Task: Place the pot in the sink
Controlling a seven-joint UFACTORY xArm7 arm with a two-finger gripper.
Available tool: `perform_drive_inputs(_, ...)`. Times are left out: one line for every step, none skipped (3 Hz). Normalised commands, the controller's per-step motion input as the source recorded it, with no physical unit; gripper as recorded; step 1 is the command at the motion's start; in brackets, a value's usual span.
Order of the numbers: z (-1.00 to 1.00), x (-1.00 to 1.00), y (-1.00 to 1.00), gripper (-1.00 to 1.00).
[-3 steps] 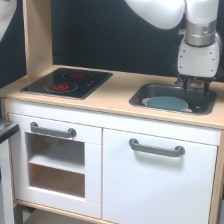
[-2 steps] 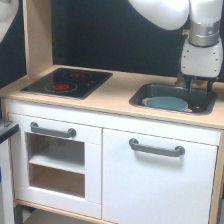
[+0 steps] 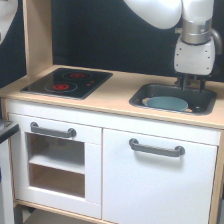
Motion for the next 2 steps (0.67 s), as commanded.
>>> perform_drive_inputs(-1.0,0.88,0.55,0.64)
perform_drive_inputs(-1.0,0.92,0.61,0.42)
